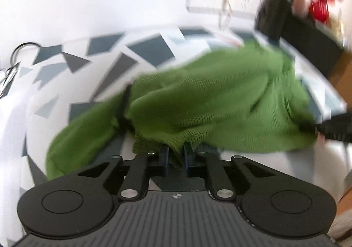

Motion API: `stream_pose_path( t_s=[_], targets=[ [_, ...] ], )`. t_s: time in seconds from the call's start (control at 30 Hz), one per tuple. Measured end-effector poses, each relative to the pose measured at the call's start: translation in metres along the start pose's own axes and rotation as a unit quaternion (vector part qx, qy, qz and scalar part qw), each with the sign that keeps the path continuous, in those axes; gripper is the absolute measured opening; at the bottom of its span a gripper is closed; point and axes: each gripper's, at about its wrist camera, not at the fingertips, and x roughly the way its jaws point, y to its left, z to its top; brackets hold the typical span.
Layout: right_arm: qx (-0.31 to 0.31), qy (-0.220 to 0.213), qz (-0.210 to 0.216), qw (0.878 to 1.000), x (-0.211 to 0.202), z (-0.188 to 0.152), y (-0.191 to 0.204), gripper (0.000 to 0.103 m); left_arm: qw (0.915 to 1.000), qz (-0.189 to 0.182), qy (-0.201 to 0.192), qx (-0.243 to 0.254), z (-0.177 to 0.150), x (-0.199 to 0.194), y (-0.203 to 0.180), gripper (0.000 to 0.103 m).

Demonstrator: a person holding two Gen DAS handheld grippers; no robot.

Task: Fold clothes

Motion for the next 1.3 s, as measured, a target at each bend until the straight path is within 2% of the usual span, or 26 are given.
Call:
stream_pose_path(
  t_s=[0.13,0.27,0.37,0.4,0.43,0.47,0.5,0.53,0.57,0.6,0.63,0.73,0.87,0.9,0.97,1.0,1.03,1.13,1.2,1.23,1.3],
  targets=[
    [0.038,0.027,0.0,0.999,-0.022,-0.014,-0.024,0.002,0.9981,-0.025,-0.031,-0.047,0.002,-0.031,0.014,0.011],
    [0.044,0.063,-0.01,0.997,-0.041,-0.031,-0.03,0.002,0.9967,-0.056,0.003,-0.06,-0.02,-0.044,0.019,0.011],
    [0.055,0.079,-0.026,0.995,-0.049,-0.037,-0.033,0.004,0.9955,-0.055,0.035,-0.069,-0.039,-0.044,0.023,0.006],
    [0.06,0.082,-0.034,0.994,-0.05,-0.036,-0.035,0.007,0.995,-0.052,0.043,-0.074,-0.043,-0.042,0.025,0.006],
    [0.066,0.078,-0.042,0.994,-0.051,-0.034,-0.036,0.018,0.9945,-0.048,0.05,-0.079,-0.047,-0.04,0.027,0.007],
    [0.072,0.07,-0.044,0.994,-0.051,-0.03,-0.037,0.026,0.9941,-0.044,0.055,-0.082,-0.049,-0.038,0.029,0.009],
    [0.074,0.062,-0.043,0.994,-0.052,-0.027,-0.037,0.028,0.9941,-0.038,0.056,-0.084,-0.048,-0.037,0.029,0.02],
    [0.075,0.053,-0.043,0.995,-0.052,-0.023,-0.036,0.033,0.9944,-0.034,0.055,-0.084,-0.046,-0.037,0.028,0.04],
    [0.072,0.046,-0.043,0.995,-0.051,-0.017,-0.034,0.042,0.9948,-0.034,0.048,-0.083,-0.044,-0.036,0.027,0.052],
    [0.066,0.04,-0.045,0.996,-0.048,-0.011,-0.031,0.047,0.9952,-0.035,0.04,-0.082,-0.041,-0.034,0.025,0.07],
    [0.057,0.034,-0.049,0.997,-0.044,-0.005,-0.028,0.052,0.9952,-0.038,0.036,-0.083,-0.039,-0.031,0.024,0.071],
    [0.031,0.035,-0.056,0.997,-0.026,0.009,-0.02,0.053,0.9924,-0.053,0.058,-0.095,-0.03,-0.013,0.017,0.071],
    [0.031,0.055,-0.076,0.995,-0.004,0.013,-0.013,0.053,0.9899,-0.061,0.088,-0.093,-0.026,0.009,0.004,0.071],
    [0.034,0.059,-0.08,0.994,0.0,0.013,-0.012,0.053,0.9895,-0.061,0.093,-0.093,-0.026,0.012,0.001,0.07],
    [0.041,0.063,-0.081,0.994,0.003,0.01,-0.011,0.053,0.9876,-0.069,0.099,-0.1,-0.026,0.016,-0.001,0.045],
    [0.047,0.064,-0.079,0.994,0.004,0.009,-0.011,0.053,0.9859,-0.081,0.101,-0.106,-0.026,0.016,0.0,0.018],
    [0.055,0.064,-0.076,0.994,0.004,0.008,-0.013,0.051,0.9844,-0.09,0.102,-0.112,-0.025,0.015,0.002,0.01],
    [0.094,0.062,-0.059,0.992,0.003,0.006,-0.022,0.044,0.986,-0.09,0.066,-0.124,-0.017,0.002,0.012,0.006],
    [0.107,0.056,-0.053,0.991,0.0,0.006,-0.026,0.029,0.9891,-0.077,0.032,-0.122,-0.007,-0.011,0.02,0.006],
    [0.107,0.056,-0.046,0.992,0.0,0.006,-0.027,0.01,0.9903,-0.068,0.015,-0.12,-0.002,-0.017,0.025,0.006],
    [0.115,0.047,-0.027,0.992,-0.005,0.008,-0.029,0.007,0.9912,-0.047,-0.018,-0.123,0.01,-0.029,0.036,0.006]
  ],
)
